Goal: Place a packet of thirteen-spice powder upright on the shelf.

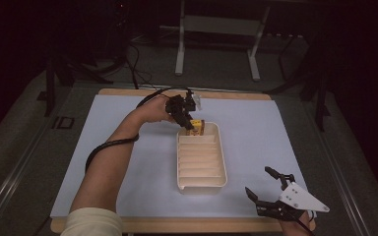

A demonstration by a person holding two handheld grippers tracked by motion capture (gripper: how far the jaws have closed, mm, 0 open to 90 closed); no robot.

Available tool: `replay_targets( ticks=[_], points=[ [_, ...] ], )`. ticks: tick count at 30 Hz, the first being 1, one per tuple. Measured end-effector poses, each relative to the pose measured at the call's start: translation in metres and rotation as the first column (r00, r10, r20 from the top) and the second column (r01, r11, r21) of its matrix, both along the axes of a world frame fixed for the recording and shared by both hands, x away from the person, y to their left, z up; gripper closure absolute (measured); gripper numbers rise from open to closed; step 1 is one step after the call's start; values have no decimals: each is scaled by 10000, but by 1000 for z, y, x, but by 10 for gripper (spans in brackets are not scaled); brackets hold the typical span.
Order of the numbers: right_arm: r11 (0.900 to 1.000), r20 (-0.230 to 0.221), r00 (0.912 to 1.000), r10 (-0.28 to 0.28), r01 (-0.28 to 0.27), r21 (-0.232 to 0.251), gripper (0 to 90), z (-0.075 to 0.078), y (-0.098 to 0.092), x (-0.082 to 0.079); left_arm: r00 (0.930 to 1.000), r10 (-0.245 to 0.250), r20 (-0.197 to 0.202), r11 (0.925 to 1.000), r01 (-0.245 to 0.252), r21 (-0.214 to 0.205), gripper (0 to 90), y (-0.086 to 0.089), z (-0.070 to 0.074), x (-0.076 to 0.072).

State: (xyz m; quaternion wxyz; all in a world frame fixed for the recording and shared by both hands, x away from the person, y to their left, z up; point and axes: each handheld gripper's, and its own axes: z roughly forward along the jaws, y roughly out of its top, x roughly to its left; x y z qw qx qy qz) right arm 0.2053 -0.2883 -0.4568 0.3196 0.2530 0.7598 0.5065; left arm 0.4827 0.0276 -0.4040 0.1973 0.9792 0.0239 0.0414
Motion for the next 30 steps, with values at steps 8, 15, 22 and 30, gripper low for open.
replay_targets(
  ticks=[8, 15, 22, 30],
  points=[
    [10000, -4, 10000, 13, -13, -19, 150, 0, 0, 0, 10000, 14, -85, 9999, -13, 143, 674, -2, 0, 1],
    [10000, 32, 10000, 11, -11, -50, 149, 0, 0, -1, 9992, 375, 152, 9980, -382, 506, 617, -8, 1, 1],
    [10000, 10, 10000, 20, -20, -43, 150, 0, 1, 0, 9988, 438, 235, 9960, -455, 769, 531, -7, 7, -4],
    [10000, -28, 10000, 70, -70, -51, 149, 0, 1, 0, 9974, 582, 430, 9949, -615, 794, 506, -2, 24, -16]
  ],
)
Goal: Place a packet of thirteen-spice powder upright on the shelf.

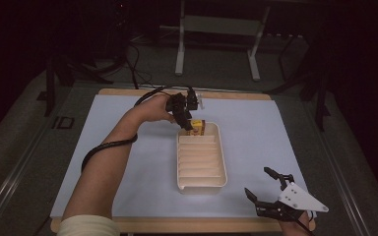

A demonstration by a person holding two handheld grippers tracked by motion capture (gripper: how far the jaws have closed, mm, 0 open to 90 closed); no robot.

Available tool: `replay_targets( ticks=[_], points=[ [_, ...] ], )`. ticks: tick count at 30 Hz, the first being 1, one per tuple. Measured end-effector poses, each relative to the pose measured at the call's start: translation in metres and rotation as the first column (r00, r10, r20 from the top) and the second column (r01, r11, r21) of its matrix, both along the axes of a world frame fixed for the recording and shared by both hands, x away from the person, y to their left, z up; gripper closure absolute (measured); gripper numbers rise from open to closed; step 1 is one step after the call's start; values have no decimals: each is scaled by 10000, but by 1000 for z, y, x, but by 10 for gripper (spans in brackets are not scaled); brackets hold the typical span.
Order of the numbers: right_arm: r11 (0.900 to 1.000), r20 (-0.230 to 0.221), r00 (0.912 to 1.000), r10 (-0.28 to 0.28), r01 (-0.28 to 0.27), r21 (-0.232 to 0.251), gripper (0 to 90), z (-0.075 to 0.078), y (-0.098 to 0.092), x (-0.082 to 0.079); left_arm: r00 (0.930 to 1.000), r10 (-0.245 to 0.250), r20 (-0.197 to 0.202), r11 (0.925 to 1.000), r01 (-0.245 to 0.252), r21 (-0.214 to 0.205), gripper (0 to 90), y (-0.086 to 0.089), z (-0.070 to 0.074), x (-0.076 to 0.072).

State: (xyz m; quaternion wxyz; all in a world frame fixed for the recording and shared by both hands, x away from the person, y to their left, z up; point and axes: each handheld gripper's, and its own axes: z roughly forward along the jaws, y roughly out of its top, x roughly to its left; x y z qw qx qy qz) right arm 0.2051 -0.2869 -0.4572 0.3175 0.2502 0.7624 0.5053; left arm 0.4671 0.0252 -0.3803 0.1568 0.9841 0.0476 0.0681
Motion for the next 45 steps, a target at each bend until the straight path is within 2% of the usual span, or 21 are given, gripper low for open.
replay_targets(
  ticks=[4, 5, 9, 10, 12, 14, 15, 16, 19, 22, 23, 24, 26, 29, 34, 35, 38, 40, 43, 44, 45],
  points=[
    [10000, -47, 10000, 1, -1, 5, 149, 0, 0, 1, 9996, 195, 200, 9996, -191, -208, 472, 10, 10, -6],
    [10000, -74, 10000, -10, 10, 5, 149, 0, 0, 1, 9994, 294, 202, 9991, -287, -318, 433, 12, 11, -6],
    [10000, -66, 10000, -20, 20, -6, 149, 0, 0, 1, 9960, 885, -154, 9922, -895, -867, 326, 25, 14, -7],
    [10000, -66, 10000, -25, 25, -6, 150, 0, 0, 1, 9952, 923, -336, 9908, -952, -966, 288, 28, 14, -8],
    [10000, -94, 9999, -47, 47, -10, 150, -1, 0, 1, 9935, 1111, -258, 9889, -1131, -960, 169, 34, 13, -11],
    [10000, -99, 9999, -63, 62, -18, 150, -1, 0, 1, 9919, 1252, -217, 9878, -1267, -901, 112, 37, 13, -11],
    [10000, -100, 9999, -66, 66, -22, 149, -1, 0, 1, 9884, 1469, -374, 9829, -1501, -1065, 112, 42, 12, -14],
    [10000, -109, 9999, -88, 87, -40, 150, -1, 1, 1, 9875, 1520, -416, 9812, -1558, -1141, 0, 46, 13, -15],
    [10000, -72, 9999, -86, 86, -28, 149, -1, 1, 1, 9787, 2011, -404, 9674, -2049, -1490, 0, 57, 14, -20],
    [9999, -99, 9999, -103, 102, -64, 150, -1, 1, 1, 9713, 2371, -204, 9588, -2373, -1561, 0, 67, 14, -27],
    [9999, -68, 9999, -103, 102, -78, 149, -1, 1, 1, 9659, 2582, -182, 9531, -2578, -1584, 0, 70, 13, -30],
    [9999, -64, 9999, -101, 100, -86, 149, -1, 1, 1, 9649, 2625, -77, 9521, -2603, -1607, 0, 73, 14, -32],
    [9999, -65, 9999, -109, 108, -108, 149, -1, 1, 1, 9581, 2860, -127, 9432, -2838, -1728, 0, 79, 14, -36],
    [9998, -71, 9999, -125, 124, -157, 149, -1, 2, 1, 9519, 3063, -71, 9356, -3024, -1820, 0, 89, 16, -42],
    [9998, -69, 9999, -126, 125, -161, 149, -1, 2, 1, 9401, 3408, -76, 9182, -3346, -2119, 0, 108, 15, -52],
    [9998, -69, 9999, -129, 127, -174, 149, -1, 2, 1, 9355, 3534, -47, 9127, -3459, -2175, 0, 112, 14, -53],
    [9997, -87, 9999, -140, 139, -215, 149, -2, 3, 1, 9221, 3856, -333, 8863, -3802, -2645, 0, 123, 10, -58],
    [9996, -74, 9999, -138, 137, -237, 149, -2, 4, 1, 9168, 3975, -373, 8768, -3915, -2790, 0, 128, 8, -61],
    [9996, -92, 9999, -139, 137, -252, 149, -2, 4, 2, 9041, 4241, -524, 8563, -4192, -3016, 0, 135, 3, -68],
    [9996, -92, 9999, -139, 137, -252, 149, -2, 4, 2, 9041, 4241, -524, 8563, -4192, -3016, 0, 135, 3, -68],
    [9996, -95, 9999, -144, 141, -261, 149, -2, 4, 2, 8954, 4408, -630, 8368, -4352, -3322, 0, 139, 1, -73]
  ],
)
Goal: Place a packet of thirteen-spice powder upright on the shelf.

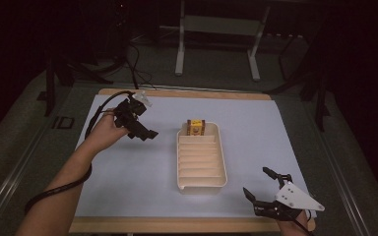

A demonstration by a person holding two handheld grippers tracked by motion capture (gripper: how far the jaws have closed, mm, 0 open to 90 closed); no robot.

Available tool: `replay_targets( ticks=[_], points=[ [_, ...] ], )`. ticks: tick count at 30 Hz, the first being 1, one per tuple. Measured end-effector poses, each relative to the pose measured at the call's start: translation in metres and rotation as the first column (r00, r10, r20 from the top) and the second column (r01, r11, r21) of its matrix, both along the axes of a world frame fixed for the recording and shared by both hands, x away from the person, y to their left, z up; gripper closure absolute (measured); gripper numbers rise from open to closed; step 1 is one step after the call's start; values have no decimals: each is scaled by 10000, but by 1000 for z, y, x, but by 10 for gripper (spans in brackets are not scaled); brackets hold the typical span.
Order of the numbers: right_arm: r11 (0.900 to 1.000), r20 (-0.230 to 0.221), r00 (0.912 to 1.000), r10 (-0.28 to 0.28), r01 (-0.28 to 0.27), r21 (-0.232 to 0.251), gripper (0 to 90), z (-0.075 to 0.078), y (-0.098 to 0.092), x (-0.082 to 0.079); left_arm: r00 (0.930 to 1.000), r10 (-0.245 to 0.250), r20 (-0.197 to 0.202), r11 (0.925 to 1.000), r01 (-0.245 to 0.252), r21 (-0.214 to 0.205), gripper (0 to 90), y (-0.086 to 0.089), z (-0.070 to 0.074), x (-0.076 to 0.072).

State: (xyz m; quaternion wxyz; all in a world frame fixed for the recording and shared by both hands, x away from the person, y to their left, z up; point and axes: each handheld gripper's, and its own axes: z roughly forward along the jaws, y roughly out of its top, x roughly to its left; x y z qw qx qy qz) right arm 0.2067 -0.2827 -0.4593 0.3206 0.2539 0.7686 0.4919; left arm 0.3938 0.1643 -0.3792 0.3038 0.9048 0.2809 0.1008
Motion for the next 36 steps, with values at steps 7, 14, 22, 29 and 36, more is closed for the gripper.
replay_targets(
  ticks=[7, 14, 22, 29, 36],
  points=[
    [10000, 6, 10000, -9, 9, -29, 149, 0, 0, 0, 9955, 938, 137, 9921, -923, -851, 0, 13, -10, -26],
    [10000, 14, 10000, -6, 6, -30, 149, 0, 1, 0, 9911, 1322, -129, 9787, -1326, -1568, 0, 25, -24, -50],
    [10000, -3, 10000, -65, 65, 19, 149, 0, 0, 0, 9803, 1954, -288, 9628, -1973, -1846, 0, 33, -42, -77],
    [9999, -4, 9999, -106, 106, 53, 149, 0, 0, 0, 9795, 2005, -172, 9543, -1993, -2227, 0, 35, -60, -101],
    [9999, -11, 9999, -130, 130, 89, 149, 0, 0, 0, 9707, 2390, -244, 9477, -2387, -2118, 0, 36, -71, -115]
  ],
)
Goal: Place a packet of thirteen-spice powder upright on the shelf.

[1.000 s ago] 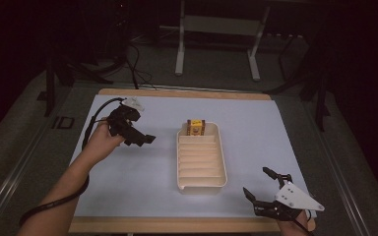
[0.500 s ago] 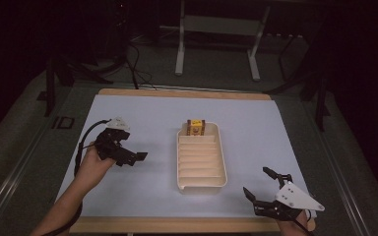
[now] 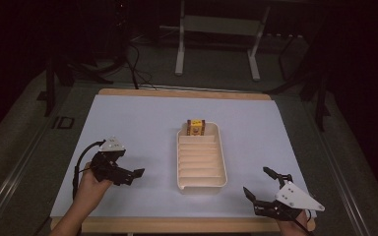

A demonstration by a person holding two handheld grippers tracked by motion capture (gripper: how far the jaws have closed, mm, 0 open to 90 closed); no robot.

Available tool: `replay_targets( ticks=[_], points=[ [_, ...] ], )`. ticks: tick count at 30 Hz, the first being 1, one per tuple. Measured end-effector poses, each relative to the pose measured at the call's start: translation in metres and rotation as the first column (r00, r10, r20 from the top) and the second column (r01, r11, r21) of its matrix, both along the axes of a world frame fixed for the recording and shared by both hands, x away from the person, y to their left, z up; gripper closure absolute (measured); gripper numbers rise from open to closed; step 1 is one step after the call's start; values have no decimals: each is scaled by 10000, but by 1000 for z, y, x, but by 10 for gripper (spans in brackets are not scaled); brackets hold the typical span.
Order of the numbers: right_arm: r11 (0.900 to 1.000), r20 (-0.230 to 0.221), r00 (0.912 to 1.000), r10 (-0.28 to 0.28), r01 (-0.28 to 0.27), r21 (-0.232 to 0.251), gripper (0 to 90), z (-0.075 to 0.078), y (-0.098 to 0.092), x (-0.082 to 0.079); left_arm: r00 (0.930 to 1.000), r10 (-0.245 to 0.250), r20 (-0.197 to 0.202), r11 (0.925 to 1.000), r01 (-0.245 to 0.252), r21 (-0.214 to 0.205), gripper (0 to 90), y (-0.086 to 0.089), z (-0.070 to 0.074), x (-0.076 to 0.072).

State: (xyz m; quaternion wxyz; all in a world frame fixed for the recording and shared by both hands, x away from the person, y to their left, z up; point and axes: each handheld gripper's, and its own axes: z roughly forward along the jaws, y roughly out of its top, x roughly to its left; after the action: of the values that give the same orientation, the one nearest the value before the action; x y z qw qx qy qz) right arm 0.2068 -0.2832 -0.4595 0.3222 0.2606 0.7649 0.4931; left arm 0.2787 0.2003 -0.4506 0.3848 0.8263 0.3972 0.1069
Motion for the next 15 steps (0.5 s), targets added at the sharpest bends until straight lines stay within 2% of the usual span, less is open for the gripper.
replay_targets(
  ticks=[6, 8, 10, 11, 13, 15],
  points=[
    [9999, -41, 10000, -72, 72, 90, 149, 0, -1, 0, 9981, 593, 189, 9970, -601, 485, 0, -1, -12, -13],
    [9999, -47, 10000, -82, 83, 83, 148, 0, -1, 0, 9975, 667, 235, 9969, -676, 394, 0, 1, -15, -16],
    [9999, -33, 10000, -87, 88, 86, 148, 0, -1, 0, 9982, 554, 235, 9984, -556, 84, 0, 3, -19, -18],
    [9999, -26, 10000, -83, 83, 98, 148, 0, -1, 0, 9974, 609, 383, 9981, -607, -57, 0, 4, -21, -19],
    [9999, -6, 10000, -85, 85, 133, 148, 0, -1, 0, 9968, 711, 362, 9975, -709, -75, 0, 6, -23, -20],
    [9999, -6, 10000, -96, 96, 136, 148, 0, -1, -1, 9957, 755, 529, 9971, -747, -168, 0, 8, -24, -23]
  ],
)
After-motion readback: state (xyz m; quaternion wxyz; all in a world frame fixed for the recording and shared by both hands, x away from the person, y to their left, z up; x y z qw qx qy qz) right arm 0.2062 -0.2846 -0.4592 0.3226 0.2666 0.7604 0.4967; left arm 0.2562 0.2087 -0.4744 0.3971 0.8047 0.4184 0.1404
